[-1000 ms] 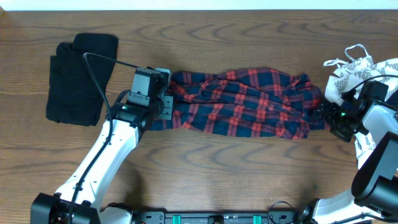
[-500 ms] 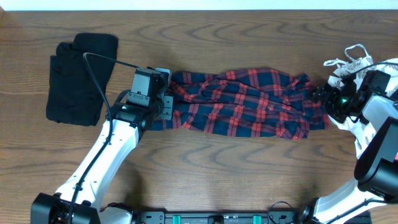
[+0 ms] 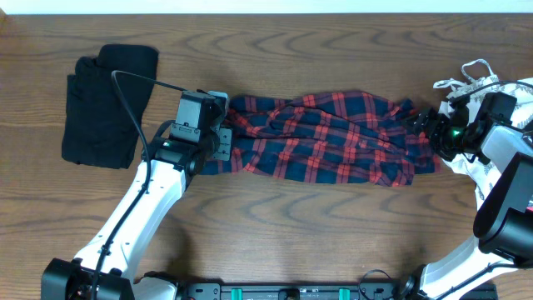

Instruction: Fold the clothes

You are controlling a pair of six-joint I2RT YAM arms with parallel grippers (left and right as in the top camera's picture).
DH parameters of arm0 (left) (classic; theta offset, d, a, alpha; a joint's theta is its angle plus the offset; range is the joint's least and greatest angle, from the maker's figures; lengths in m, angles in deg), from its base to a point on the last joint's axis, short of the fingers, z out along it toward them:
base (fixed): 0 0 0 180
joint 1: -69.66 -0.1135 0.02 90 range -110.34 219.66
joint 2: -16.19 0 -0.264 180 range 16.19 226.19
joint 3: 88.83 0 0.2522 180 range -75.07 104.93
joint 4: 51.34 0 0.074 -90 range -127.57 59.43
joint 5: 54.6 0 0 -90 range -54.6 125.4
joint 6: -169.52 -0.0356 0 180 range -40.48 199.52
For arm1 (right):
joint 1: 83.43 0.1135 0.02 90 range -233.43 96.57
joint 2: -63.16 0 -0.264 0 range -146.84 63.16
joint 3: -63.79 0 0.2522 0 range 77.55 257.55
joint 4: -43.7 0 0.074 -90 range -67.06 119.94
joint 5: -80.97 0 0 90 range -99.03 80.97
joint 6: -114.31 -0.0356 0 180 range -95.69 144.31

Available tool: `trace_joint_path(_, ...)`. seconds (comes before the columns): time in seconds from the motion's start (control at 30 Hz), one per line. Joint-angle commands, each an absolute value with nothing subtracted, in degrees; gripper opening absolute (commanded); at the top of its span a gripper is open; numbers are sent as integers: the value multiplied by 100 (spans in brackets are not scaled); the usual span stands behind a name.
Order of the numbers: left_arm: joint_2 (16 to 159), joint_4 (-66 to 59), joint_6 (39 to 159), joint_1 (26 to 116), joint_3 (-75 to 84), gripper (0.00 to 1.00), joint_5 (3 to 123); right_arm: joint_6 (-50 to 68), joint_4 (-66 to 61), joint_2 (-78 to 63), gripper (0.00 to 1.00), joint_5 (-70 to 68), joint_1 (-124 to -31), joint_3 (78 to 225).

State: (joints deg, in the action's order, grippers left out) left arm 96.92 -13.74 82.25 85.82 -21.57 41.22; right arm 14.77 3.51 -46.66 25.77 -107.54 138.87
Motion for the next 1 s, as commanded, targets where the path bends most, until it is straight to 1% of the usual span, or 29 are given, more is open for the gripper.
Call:
trace_joint_path(0.0,9668,-1359,8211,8547,-2030,35,4137,1368,-102,-5689,99,1150,-10597,13083)
trace_joint_path(0.17,9668,-1359,8211,8547,-2030,36,4137,1377,-277,-5687,99,916,-10671,13083)
trace_joint_path(0.4,9668,-1359,8214,8547,-2030,36,4137,2314,-712,-5687,99,897,-10912,13083)
trace_joint_path(0.7,9668,-1359,8214,8547,-2030,36,4137,2557,-827,-5687,99,739,-10934,13081)
trace_joint_path(0.77,9668,-1359,8214,8547,-2030,36,4137,2570,-714,-5687,95,746,-10934,13074)
trace_joint_path(0.83,9668,-1361,8214,8547,-2030,36,4137,2568,-554,-5687,86,748,-10934,13072)
trace_joint_path(0.93,9668,-1359,8214,8547,-2030,36,4137,2572,-469,-5687,81,888,-10934,13072)
trace_joint_path(0.97,9668,-1359,8214,8547,-2030,36,4137,2574,-478,-5687,75,936,-10934,13072)
